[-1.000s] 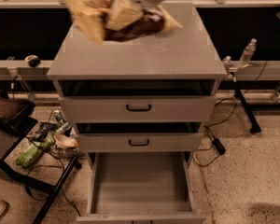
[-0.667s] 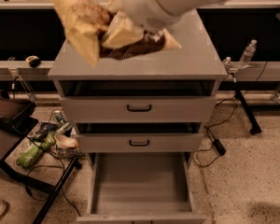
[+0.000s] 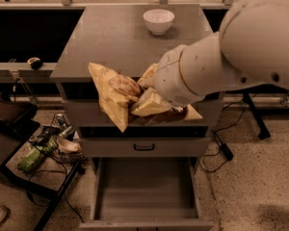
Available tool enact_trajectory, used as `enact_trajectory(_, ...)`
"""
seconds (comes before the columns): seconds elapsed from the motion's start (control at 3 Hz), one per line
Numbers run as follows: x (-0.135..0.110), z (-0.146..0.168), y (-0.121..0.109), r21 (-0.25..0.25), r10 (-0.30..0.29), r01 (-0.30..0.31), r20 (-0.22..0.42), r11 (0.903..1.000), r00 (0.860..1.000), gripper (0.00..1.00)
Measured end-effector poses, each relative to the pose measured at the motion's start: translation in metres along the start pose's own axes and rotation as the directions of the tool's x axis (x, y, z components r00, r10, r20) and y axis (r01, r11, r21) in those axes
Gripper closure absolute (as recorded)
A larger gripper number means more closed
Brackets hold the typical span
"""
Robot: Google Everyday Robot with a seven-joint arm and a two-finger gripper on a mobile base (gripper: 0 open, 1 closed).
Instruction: Place brown chip bag into bottom drawer
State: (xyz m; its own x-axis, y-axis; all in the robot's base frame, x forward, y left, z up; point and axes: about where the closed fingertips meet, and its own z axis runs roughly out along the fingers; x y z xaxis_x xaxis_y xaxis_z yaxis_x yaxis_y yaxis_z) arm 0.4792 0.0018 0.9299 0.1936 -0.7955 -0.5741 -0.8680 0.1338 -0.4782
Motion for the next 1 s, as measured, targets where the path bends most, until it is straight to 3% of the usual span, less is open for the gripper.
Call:
enact_trajectory(0.33,-0.001,0.000,0.000,0.000,-0.003,0.003,0.001,1.0000,1.000,1.00)
enact_trajectory(0.67,0.011,0.029,0.013,-0.032,0.053,-0.052,0.030,0.9982,0.998,1.00)
enact_trajectory(1.0,0.048,0.084,0.055,-0.091,0.176,-0.168,0.091,0.9816,0.980,1.00)
